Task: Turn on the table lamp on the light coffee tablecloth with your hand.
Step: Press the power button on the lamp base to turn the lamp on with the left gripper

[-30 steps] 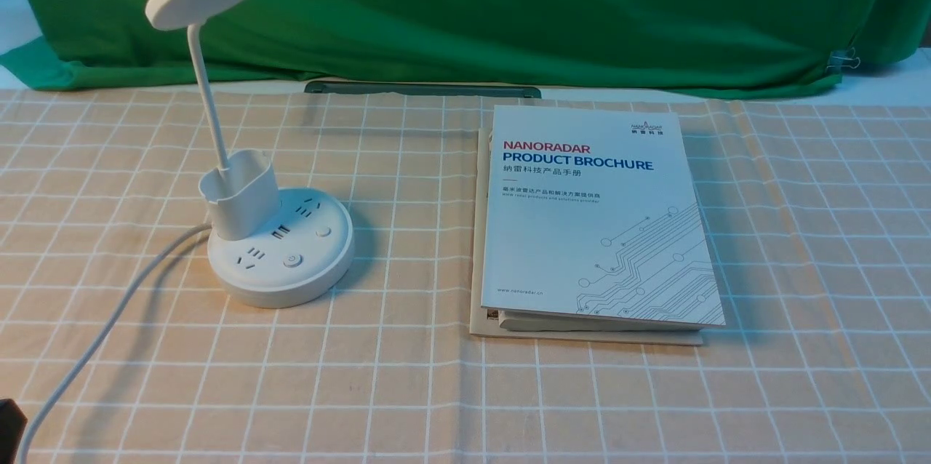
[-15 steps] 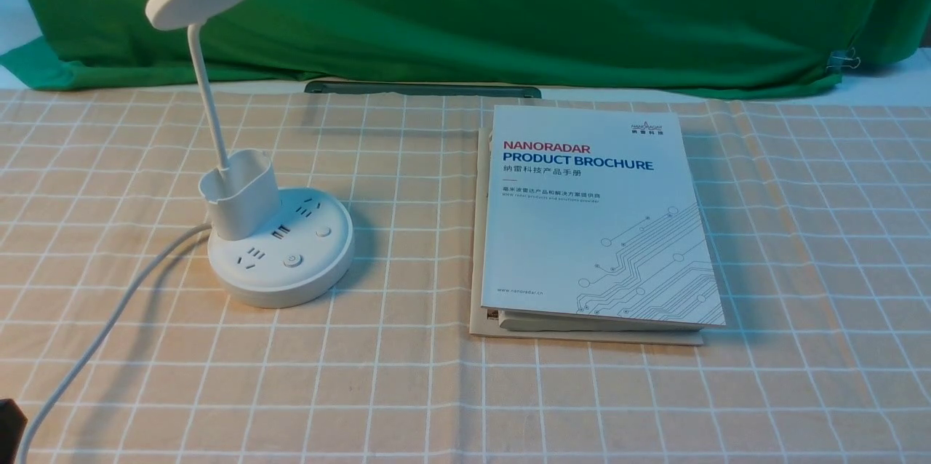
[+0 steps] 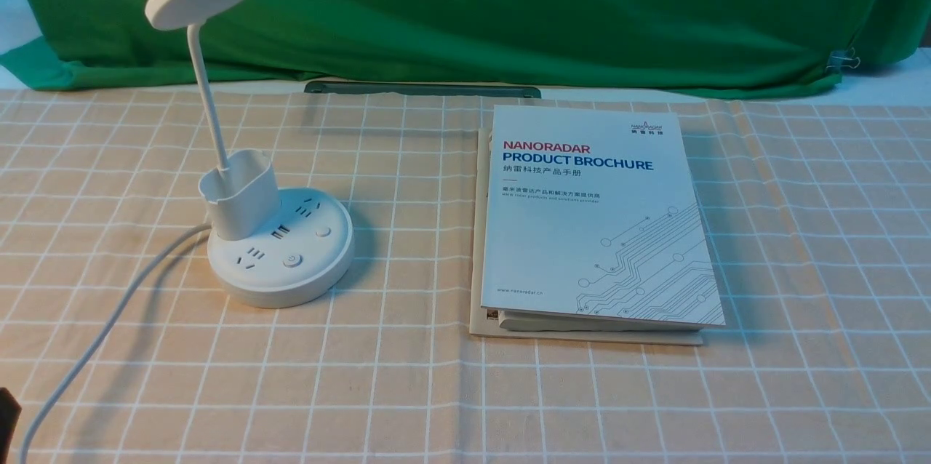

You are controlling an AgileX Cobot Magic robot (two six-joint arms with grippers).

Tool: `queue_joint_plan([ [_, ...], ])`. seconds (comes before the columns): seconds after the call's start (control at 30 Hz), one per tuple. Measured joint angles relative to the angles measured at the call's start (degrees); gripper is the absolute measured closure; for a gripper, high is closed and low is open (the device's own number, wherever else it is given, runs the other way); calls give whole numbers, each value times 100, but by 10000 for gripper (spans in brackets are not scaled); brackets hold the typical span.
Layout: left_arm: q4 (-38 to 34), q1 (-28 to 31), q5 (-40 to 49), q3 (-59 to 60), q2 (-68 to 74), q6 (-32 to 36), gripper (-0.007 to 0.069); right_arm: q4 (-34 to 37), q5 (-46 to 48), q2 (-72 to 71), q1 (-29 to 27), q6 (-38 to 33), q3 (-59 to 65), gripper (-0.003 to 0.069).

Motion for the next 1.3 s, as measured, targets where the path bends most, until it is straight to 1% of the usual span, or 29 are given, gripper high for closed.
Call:
queue_joint_plan([
  [0.07,0,0,-428,0,0,110,622,0,0,0,0,0,0,419],
  [0.3,6,0,-3011,0,0,110,622,0,0,0,0,0,0,419],
  [0.33,6,0,-3076,0,0,111,622,0,0,0,0,0,0,419],
  [0.37,6,0,-3589,0,0,105,622,0,0,0,0,0,0,419],
  [0.47,6,0,-4448,0,0,99,622,0,0,0,0,0,0,419],
  [0.5,1,0,-4673,0,0,57,622,0,0,0,0,0,0,419],
  [0.53,1,0,-5020,0,0,-85,622,0,0,0,0,0,0,419],
  [0.6,25,0,-5370,-26,0,-420,622,0,0,0,0,0,0,419],
  [0.63,70,0,-5317,-151,-3,-667,622,0,0,0,0,0,0,419],
  [0.67,121,0,-5078,-342,-7,-866,622,0,0,0,0,0,0,419],
  [0.7,251,0,-4574,-684,-9,-1116,622,0,0,0,0,0,0,419],
  [0.77,610,0,-3142,-1551,93,-1507,622,0,0,0,0,0,0,419],
  [0.8,778,0,-2217,-2063,296,-1620,622,0,0,0,0,0,0,419],
  [0.87,892,0,-1093,-2605,693,-1666,622,0,0,0,0,0,0,419],
  [0.9,1009,0,-345,-2879,1115,-1666,622,0,0,0,0,0,0,419],
  [0.97,1011,0,329,-2992,1802,-1666,622,0,0,0,0,0,0,420],
  [1.0,934,0,566,-2997,2020,-1666,622,0,0,0,0,0,0,420],
  [1.03,909,0,619,-2997,2092,-1666,622,0,0,0,0,0,0,420],
  [1.07,470,0,965,-2997,2777,-1447,622,0,0,0,0,0,0,420],
  [1.1,140,0,1029,-2999,3087,-1265,622,0,0,0,0,0,0,420],
  [1.13,-395,0,1119,-3010,3474,-834,622,0,0,0,0,0,0,420],
  [1.17,-915,0,1190,-3033,3783,-251,622,0,0,0,0,0,0,419],
  [1.2,-1793,0,1329,-3094,4250,431,622,0,0,0,0,0,0,419],
  [1.23,-2382,0,1439,-3148,4564,1147,622,0,0,0,0,0,0,419],
  [1.27,-3208,0,1616,-3255,5040,1825,622,0,0,0,0,0,0,419],
  [1.3,-3683,0,1768,-3341,5282,2298,622,0,0,0,0,0,0,419],
])
